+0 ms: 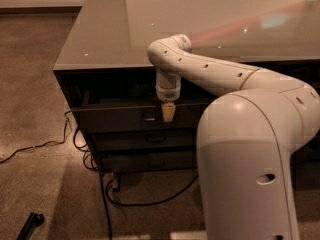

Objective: Open top drawer

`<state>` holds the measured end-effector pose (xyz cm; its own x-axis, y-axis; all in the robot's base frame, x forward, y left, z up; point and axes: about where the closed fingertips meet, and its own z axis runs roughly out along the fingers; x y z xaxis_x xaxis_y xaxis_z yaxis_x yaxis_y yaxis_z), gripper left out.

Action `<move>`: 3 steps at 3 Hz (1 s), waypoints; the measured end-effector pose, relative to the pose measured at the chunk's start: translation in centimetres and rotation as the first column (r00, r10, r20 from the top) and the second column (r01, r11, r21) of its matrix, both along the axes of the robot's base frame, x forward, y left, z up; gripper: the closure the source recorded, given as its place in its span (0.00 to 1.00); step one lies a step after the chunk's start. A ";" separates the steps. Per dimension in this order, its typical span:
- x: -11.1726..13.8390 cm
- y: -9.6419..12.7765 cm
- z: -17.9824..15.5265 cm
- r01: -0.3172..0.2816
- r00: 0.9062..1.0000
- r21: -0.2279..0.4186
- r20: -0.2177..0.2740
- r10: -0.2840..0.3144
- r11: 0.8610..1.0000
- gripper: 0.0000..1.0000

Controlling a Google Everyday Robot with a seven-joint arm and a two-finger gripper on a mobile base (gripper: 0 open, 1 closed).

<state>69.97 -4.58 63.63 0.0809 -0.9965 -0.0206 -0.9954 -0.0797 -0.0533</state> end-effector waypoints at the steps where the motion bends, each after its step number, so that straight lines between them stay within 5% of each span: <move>1: -1.5 -0.5 3.1 0.007 0.999 0.002 0.037 -0.007 1.000 0.63; 3: -3.4 0.8 5.9 0.005 0.999 -0.008 0.042 -0.005 1.000 0.16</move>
Offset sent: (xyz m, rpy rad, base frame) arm -0.0557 -0.0014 0.1210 0.0318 -0.1252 -0.0219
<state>66.59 -3.74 69.54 0.0766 -0.9970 -0.0090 -0.9927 -0.0755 -0.0944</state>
